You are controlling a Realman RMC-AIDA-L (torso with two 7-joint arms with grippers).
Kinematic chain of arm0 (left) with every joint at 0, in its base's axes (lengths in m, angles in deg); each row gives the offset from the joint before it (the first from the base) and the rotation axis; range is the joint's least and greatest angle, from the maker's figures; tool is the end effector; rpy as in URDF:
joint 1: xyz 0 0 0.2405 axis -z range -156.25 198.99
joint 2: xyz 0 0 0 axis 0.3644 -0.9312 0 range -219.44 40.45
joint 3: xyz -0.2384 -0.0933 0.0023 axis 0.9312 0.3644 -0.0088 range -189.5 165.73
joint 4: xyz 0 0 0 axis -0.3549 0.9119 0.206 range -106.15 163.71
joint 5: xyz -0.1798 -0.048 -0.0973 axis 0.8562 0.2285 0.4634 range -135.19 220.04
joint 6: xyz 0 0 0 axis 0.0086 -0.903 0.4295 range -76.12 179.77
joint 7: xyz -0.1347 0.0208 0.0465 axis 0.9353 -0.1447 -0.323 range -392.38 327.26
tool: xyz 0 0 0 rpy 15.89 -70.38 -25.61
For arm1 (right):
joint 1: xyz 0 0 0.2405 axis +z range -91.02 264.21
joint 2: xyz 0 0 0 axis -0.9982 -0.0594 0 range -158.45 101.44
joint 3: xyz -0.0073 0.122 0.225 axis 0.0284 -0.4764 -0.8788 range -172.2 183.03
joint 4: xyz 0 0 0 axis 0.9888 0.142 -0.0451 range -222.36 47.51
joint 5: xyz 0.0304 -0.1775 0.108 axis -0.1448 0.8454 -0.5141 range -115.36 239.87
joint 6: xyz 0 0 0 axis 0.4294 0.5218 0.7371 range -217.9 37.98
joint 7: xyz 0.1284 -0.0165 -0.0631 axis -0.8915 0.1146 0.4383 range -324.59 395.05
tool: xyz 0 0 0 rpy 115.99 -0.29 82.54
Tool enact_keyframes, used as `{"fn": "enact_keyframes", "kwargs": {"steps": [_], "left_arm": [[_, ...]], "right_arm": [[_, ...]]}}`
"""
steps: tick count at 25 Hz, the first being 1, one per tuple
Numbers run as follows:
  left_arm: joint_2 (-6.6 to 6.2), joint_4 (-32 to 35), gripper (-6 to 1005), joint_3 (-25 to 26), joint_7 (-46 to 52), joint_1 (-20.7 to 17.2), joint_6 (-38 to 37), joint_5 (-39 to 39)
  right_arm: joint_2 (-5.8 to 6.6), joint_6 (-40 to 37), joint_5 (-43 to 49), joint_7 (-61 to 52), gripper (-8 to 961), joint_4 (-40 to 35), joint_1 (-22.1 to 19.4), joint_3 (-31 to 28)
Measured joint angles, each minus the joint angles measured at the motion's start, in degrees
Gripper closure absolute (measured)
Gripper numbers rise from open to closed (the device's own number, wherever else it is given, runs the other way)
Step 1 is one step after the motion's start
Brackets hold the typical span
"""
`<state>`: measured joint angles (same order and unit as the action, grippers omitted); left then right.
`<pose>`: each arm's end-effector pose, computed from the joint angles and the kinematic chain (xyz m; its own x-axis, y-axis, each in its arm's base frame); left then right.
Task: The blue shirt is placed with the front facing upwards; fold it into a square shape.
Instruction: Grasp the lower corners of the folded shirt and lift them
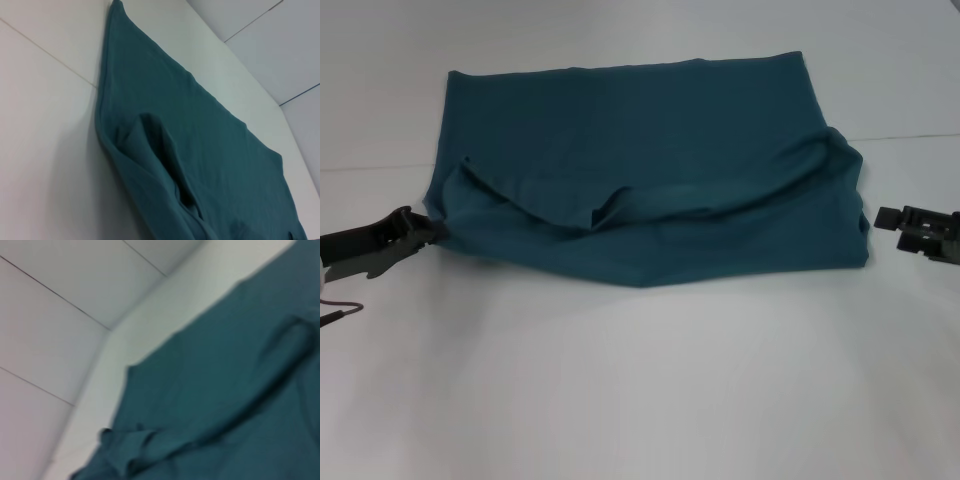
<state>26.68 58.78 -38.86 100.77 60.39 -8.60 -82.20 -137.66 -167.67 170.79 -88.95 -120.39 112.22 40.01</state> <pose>-0.3008 0.4080 0.0257 -0.0076 0.7349 0.6782 0.9989 -0.0256 0.0391 0.3407 0.3440 0.0834 0.0691 -0.7258 -0.6844 -0.9795 -0.1795 0.0914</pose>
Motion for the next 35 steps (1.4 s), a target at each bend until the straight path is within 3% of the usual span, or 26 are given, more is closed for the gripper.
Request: {"fn": "enact_keyframes", "kwargs": {"steps": [7,11,15,19,28,35], "left_arm": [[-0.01,-0.65,995,-0.18,-0.08,0.42,0.84,-0.07],[-0.03,-0.65,996,-0.16,0.0,0.45,1.14,-0.1],[0.02,-0.65,996,-0.15,0.0,0.45,1.15,-0.1],[0.02,-0.65,996,-0.04,0.0,0.45,1.12,-0.1],[0.22,-0.64,995,0.02,0.0,0.08,1.31,0.2],[0.37,-0.64,994,-0.01,-0.02,-0.25,1.98,0.29]], "right_arm": [[4.77,4.22,12.31,-9.16,145,-0.3,6.45,-0.26],[5.77,6.94,18.72,-13.61,150,-0.34,10.55,0.17],[5.17,9.5,27.01,-16.9,155,-0.34,14.32,0.21],[4.24,12.23,29.26,-17.28,160,0.58,16.33,0.52],[0.57,19.61,29.8,-17.31,171,3.66,17.23,1.94],[-0.13,22.34,29.85,-17.1,179,6.2,17.94,2.57]]}}
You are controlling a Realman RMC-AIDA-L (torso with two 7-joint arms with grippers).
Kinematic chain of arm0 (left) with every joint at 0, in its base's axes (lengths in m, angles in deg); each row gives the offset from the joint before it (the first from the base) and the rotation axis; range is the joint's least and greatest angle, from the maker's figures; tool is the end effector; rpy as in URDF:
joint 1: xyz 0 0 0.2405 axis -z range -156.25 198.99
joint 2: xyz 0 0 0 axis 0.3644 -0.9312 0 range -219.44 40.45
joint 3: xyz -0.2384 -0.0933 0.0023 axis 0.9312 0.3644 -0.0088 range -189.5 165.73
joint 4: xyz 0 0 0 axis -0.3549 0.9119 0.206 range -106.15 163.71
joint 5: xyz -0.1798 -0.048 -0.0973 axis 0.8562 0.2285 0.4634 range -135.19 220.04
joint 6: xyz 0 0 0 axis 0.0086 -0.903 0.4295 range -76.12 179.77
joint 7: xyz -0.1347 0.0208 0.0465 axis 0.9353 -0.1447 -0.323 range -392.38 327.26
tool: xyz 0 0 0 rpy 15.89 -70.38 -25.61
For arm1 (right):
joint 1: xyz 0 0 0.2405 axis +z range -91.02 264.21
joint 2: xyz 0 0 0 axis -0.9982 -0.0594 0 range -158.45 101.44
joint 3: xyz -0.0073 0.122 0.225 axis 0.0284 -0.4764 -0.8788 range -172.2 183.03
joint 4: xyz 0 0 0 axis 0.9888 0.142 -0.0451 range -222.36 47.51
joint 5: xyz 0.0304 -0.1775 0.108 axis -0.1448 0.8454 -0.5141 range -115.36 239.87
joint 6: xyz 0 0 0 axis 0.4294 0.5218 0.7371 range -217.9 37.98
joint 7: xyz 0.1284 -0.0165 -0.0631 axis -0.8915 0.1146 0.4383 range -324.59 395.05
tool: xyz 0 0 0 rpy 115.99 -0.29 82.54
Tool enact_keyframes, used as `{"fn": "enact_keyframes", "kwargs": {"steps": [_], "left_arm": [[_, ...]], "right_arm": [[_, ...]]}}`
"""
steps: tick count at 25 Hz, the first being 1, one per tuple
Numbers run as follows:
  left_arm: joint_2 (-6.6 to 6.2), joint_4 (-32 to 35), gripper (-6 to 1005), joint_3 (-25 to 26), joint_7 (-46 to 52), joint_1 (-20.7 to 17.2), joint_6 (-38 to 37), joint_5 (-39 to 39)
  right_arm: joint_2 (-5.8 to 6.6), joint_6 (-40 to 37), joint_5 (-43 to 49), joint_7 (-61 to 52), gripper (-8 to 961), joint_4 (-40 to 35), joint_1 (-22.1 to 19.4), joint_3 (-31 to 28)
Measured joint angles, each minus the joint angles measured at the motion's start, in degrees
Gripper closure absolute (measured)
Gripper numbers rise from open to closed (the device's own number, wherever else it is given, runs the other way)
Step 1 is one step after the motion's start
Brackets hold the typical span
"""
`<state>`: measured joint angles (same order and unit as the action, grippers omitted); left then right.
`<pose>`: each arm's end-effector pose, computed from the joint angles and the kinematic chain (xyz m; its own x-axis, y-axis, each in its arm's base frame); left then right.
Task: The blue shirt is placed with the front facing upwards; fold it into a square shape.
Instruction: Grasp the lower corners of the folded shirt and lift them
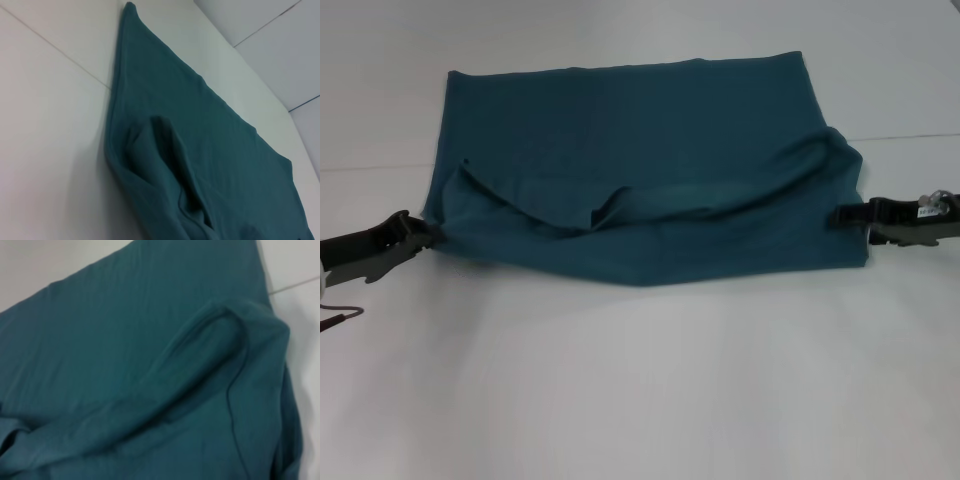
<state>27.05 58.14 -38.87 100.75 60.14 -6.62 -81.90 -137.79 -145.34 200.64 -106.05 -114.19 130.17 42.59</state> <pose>-0.3053 0.4073 0.0222 -0.0251 0.7246 0.6887 0.9994 0.0004 0.0360 0.3141 0.4290 0.0512 0.1739 -0.8222 -0.5420 -0.9591 -0.0167 -0.2825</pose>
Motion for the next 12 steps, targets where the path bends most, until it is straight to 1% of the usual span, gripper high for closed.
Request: {"fn": "enact_keyframes", "kwargs": {"steps": [5,12], "left_arm": [[0.08,0.0,994,-0.01,-0.16,-0.13,0.47,0.05],[0.18,0.0,995,0.0,-0.38,-0.35,1.04,0.05]], "right_arm": [[-0.96,2.28,0.04,0.31,185,0.54,0.31,0.52],[-1.56,4.6,0.05,0.0,194,2.32,1.39,2.62]]}}
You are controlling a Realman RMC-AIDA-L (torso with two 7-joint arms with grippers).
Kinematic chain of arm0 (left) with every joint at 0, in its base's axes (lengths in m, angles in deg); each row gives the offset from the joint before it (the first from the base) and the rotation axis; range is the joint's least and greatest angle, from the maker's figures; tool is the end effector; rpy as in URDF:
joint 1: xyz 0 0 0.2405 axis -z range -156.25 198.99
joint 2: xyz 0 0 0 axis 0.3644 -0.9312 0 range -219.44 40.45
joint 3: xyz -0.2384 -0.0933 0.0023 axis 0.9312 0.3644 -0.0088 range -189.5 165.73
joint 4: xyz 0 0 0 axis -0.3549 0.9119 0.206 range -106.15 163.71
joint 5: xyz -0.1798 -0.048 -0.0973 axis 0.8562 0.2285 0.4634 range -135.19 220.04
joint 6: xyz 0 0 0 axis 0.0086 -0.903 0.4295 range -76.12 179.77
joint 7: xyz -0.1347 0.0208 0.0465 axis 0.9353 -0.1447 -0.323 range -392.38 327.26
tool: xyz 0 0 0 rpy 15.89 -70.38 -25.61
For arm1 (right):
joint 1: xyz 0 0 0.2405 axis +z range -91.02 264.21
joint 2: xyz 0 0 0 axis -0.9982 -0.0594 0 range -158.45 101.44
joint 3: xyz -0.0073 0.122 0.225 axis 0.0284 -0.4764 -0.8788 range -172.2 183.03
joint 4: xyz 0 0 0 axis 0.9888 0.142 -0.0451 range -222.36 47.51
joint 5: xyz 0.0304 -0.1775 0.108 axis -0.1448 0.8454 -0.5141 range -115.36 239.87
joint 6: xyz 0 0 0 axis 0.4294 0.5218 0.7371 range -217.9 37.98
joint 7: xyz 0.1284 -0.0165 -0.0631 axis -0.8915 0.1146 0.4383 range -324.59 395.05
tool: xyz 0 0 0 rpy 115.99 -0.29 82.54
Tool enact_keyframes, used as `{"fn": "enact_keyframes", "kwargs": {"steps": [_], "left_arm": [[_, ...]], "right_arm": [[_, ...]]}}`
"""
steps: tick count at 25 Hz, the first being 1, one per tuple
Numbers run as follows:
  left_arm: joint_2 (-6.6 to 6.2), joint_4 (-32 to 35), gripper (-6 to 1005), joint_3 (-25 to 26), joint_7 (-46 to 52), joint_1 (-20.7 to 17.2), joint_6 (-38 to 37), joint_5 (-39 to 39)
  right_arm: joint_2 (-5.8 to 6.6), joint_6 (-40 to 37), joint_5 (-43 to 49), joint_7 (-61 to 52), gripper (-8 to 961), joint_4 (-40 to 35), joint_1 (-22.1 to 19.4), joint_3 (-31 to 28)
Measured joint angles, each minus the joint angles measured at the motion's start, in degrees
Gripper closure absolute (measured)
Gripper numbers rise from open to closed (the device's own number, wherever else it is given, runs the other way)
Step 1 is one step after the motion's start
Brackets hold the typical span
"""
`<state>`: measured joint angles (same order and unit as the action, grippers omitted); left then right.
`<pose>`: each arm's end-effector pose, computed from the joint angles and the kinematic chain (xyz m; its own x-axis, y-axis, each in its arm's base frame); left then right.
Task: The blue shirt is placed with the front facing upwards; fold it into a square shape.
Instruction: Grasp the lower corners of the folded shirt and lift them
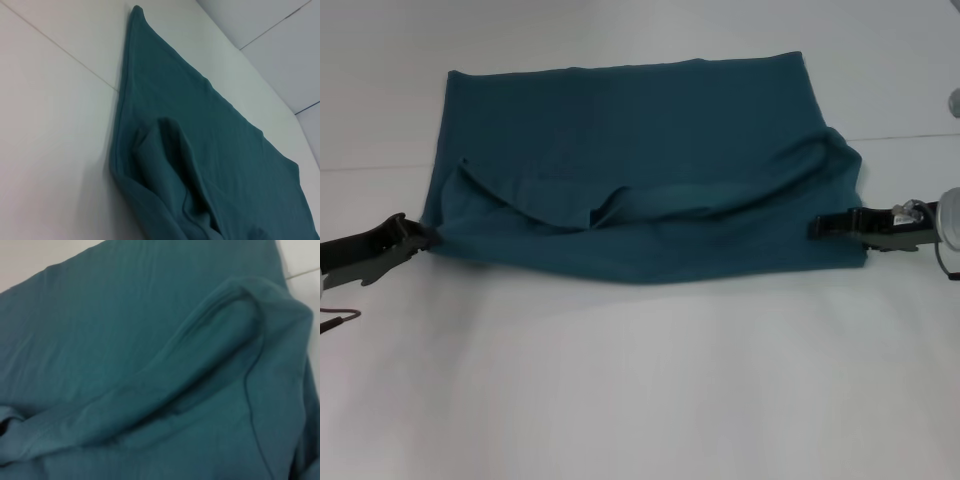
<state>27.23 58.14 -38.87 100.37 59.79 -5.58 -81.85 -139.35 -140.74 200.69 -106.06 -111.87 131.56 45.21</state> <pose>-0.3091 0.4063 0.0219 -0.0252 0.7169 0.6967 0.9996 0.0109 0.0250 0.3087 0.4326 0.0303 0.1990 -0.8257 -0.5278 -0.9486 -0.0271 -0.3152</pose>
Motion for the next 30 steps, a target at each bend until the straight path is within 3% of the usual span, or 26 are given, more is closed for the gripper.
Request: {"fn": "enact_keyframes", "kwargs": {"steps": [7,18,23,26,30], "left_arm": [[0.15,0.0,996,0.0,-0.04,-0.01,0.41,0.02],[0.17,0.0,996,0.02,0.01,0.07,0.48,-0.28],[0.09,0.0,995,-0.07,0.21,0.23,0.42,-0.42],[-0.03,0.02,995,-0.08,0.23,0.14,-0.11,-0.71],[-0.25,0.77,995,-0.09,0.36,0.15,-3.1,-4.38]], "right_arm": [[-0.41,0.03,-0.15,0.3,202,0.28,0.77,1.42],[0.07,-1.28,-0.3,0.04,448,0.0,0.63,1.23],[0.33,-2.05,-0.34,-0.03,689,-0.47,0.18,1.08],[0.66,-3.74,-0.36,-0.05,897,-1.21,-0.25,1.02],[1.07,-8.27,-0.33,-0.68,914,-3.75,-1.35,1.0]]}}
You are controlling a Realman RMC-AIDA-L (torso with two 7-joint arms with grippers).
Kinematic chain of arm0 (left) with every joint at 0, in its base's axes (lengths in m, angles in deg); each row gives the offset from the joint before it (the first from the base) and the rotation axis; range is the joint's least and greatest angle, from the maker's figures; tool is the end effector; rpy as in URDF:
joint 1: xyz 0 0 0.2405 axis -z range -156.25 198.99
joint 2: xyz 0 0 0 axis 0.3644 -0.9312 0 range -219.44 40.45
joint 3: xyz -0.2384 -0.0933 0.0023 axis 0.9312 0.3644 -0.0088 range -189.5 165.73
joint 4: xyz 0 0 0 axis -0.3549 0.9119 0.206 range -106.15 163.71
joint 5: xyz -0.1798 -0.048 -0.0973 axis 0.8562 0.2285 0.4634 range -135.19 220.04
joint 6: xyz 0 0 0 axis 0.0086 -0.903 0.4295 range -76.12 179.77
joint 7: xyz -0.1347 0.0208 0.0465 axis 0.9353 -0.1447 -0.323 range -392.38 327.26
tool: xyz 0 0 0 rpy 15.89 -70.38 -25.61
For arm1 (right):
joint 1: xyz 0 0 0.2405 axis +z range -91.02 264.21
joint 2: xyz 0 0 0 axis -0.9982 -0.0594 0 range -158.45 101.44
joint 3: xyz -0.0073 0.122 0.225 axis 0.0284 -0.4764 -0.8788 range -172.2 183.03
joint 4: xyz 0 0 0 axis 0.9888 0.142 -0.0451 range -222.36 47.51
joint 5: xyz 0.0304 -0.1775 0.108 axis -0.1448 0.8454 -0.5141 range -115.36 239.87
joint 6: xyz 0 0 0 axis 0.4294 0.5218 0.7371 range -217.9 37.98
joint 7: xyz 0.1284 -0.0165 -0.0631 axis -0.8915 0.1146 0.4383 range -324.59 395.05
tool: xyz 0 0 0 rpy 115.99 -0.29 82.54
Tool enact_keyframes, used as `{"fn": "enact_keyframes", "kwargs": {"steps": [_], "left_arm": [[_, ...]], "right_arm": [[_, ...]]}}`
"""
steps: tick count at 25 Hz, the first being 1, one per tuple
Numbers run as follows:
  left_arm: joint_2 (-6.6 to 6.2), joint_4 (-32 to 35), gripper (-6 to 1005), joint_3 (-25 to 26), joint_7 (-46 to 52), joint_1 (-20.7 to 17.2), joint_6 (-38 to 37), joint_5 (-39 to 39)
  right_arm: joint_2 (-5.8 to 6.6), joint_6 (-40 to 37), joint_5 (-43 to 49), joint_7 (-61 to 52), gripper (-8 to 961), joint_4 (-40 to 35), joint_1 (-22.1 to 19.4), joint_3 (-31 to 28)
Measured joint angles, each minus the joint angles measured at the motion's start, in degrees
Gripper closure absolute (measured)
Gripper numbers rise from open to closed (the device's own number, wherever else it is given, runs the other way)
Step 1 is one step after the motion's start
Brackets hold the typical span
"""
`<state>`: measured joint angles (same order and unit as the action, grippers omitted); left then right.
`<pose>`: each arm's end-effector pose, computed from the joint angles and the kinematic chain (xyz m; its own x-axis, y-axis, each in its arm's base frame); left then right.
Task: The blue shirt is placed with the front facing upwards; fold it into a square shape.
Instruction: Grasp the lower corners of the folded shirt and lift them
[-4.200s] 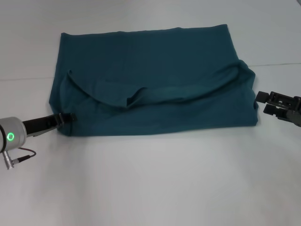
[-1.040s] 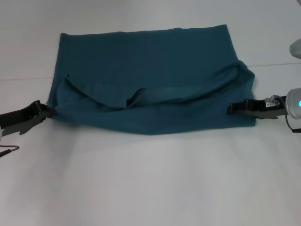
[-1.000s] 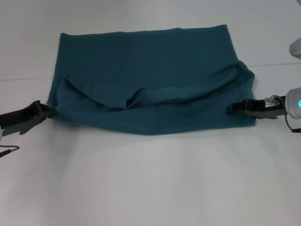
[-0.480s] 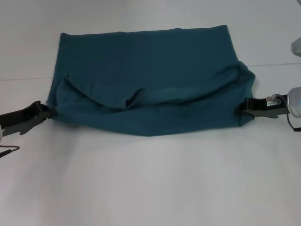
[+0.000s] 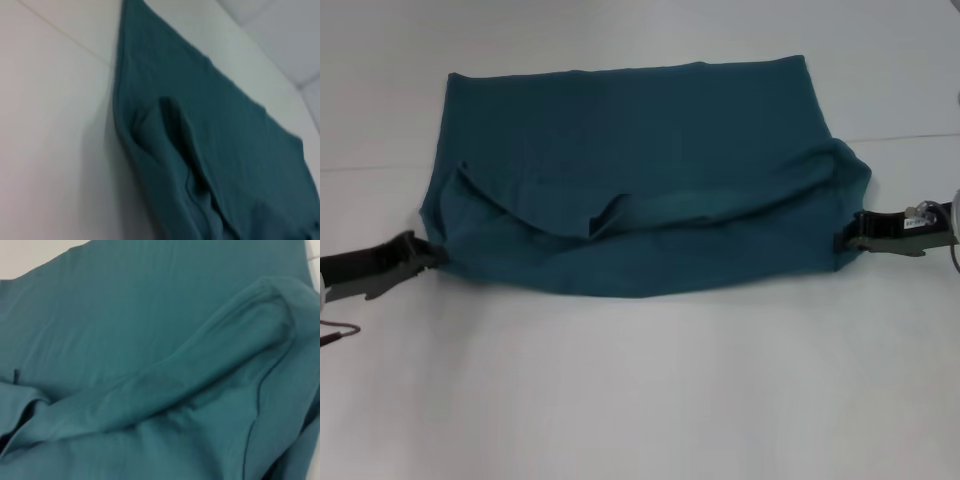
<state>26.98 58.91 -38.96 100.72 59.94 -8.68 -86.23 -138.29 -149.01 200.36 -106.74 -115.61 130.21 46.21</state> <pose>-0.3088 0.4004 0.0191 0.0232 0.7661 0.6423 0.9997 -0.0191 -0.0133 0.3042 0.4240 0.0416 0.2032 -0.8579 -0.4719 -0.9568 -0.0716 -0.2819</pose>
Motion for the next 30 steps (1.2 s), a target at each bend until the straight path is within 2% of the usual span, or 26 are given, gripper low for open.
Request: {"fn": "enact_keyframes", "kwargs": {"steps": [7,16,21,30], "left_arm": [[-0.19,5.07,995,0.0,2.3,-0.96,-10.66,-8.19],[-0.04,14.83,994,0.0,4.5,-7.42,-28.0,-10.65],[-0.18,17.71,994,0.19,4.15,-10.49,-37.66,-11.52],[0.08,18.49,994,0.44,3.79,-11.9,-42.13,-16.86]], "right_arm": [[0.06,-13.0,0.94,-0.84,917,-6.6,-2.98,0.51],[0.1,-28.68,1.55,-0.84,917,-12.84,-7.54,0.53],[0.09,-34.39,3.95,-0.06,918,-14.73,-9.4,0.53],[-0.27,-39.06,4.9,2.05,917,-14.85,-12.2,0.39]]}}
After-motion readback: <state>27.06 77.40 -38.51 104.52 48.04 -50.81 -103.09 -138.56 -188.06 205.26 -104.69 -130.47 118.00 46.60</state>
